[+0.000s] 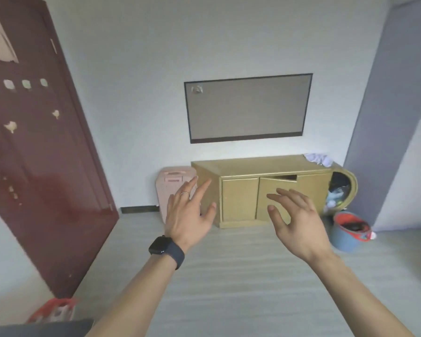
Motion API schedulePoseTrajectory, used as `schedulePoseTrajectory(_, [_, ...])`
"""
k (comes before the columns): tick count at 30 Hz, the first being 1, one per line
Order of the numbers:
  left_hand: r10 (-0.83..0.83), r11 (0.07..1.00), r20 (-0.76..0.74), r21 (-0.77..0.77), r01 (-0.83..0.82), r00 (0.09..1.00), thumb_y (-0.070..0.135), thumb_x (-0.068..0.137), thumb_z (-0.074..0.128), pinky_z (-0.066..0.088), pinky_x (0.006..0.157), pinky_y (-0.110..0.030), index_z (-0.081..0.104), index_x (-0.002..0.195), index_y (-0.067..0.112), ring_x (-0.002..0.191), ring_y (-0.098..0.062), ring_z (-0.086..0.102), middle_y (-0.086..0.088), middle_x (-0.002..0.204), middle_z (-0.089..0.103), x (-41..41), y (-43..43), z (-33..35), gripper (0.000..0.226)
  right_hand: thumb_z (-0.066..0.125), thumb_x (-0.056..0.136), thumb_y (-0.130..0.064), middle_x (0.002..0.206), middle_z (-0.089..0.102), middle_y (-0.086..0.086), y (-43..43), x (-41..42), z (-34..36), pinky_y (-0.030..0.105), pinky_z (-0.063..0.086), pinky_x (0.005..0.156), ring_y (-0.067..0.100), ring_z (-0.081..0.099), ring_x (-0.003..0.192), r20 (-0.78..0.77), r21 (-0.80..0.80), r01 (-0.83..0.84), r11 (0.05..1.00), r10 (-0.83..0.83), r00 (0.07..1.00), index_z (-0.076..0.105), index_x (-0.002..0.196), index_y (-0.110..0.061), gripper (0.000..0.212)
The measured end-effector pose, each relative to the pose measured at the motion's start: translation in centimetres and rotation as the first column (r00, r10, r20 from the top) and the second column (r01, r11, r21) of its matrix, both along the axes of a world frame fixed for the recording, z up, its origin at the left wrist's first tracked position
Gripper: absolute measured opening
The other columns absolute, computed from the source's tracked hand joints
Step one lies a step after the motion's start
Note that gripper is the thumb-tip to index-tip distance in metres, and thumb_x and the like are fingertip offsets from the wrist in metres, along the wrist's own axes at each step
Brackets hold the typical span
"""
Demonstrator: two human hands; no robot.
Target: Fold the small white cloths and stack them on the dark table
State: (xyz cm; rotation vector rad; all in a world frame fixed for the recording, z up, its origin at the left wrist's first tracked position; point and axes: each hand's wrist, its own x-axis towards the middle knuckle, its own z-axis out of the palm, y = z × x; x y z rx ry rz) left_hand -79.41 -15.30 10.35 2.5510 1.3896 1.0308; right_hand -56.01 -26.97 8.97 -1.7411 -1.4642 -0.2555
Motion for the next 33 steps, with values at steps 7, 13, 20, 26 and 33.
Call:
schedulePoseTrajectory(7, [-0.136, 0.991, 0.046, 0.027, 0.134, 0.99, 0.046, 0.095, 0.05, 0.019, 0.118, -0.038, 0.033, 0.149, 0.042, 0.146, -0.017, 0.024, 0.005, 0.16, 0.026, 13.3, 13.3, 2.9, 0.057, 0.06, 0.095, -0.032, 0.133, 0.06, -0.006, 10.6, 12.3, 3.3, 0.027, 0.03, 0.106, 0.023, 0.044, 0.129, 0.069, 0.024, 0.131, 0.991, -0.132, 0.989, 0.067, 0.12, -0.029, 0.026])
schedulePoseTrajectory(13, [-0.217, 0.976, 0.044, 0.037, 0.215, 0.975, 0.049, 0.093, 0.045, 0.022, 0.117, -0.037, 0.034, 0.148, 0.044, 0.146, -0.018, 0.025, 0.004, 0.16, 0.028, 23.6, 24.2, 3.7, 0.057, 0.061, 0.094, -0.033, 0.134, 0.059, -0.009, 19.0, 22.0, 4.4, 0.032, 0.038, 0.104, 0.016, 0.039, 0.13, 0.061, 0.05, 0.219, 0.975, -0.222, 0.973, 0.068, 0.119, -0.03, 0.026])
schedulePoseTrajectory(20, [-0.294, 0.956, 0.013, 0.0, 0.294, 0.956, 0.049, 0.095, 0.044, 0.017, 0.12, -0.038, 0.028, 0.15, 0.045, 0.148, -0.014, 0.018, 0.009, 0.16, 0.022, 37.6, 35.0, 2.8, 0.057, 0.044, 0.094, -0.05, 0.131, 0.061, -0.012, 28.1, 35.2, 3.8, 0.043, 0.044, 0.104, 0.016, 0.043, 0.129, 0.071, 0.071, 0.269, 0.96, -0.274, 0.959, 0.067, 0.119, -0.032, 0.039])
schedulePoseTrajectory(26, [-0.294, 0.954, 0.025, -0.045, 0.295, 0.955, 0.046, 0.097, 0.048, 0.014, 0.121, -0.036, 0.028, 0.15, 0.046, 0.148, -0.012, 0.016, 0.011, 0.16, 0.022, 50.4, 44.3, 1.3, 0.056, 0.039, 0.091, -0.053, 0.127, 0.064, -0.012, 37.3, 48.2, 2.2, 0.045, 0.047, 0.1, 0.018, 0.047, 0.127, 0.043, 0.062, 0.262, 0.963, -0.265, 0.963, 0.068, 0.118, -0.03, 0.046])
schedulePoseTrajectory(33, [-0.275, 0.955, -0.012, -0.122, 0.272, 0.961, 0.052, 0.094, 0.041, 0.021, 0.12, -0.039, 0.028, 0.15, 0.044, 0.147, -0.012, 0.021, 0.01, 0.158, 0.028, 62.3, 54.8, -2.6, 0.058, 0.042, 0.09, -0.053, 0.12, 0.066, -0.013, 47.4, 60.8, -1.4, 0.046, 0.047, 0.1, 0.018, 0.047, 0.126, -0.026, -0.012, 0.276, 0.961, -0.276, 0.961, 0.069, 0.116, -0.03, 0.044])
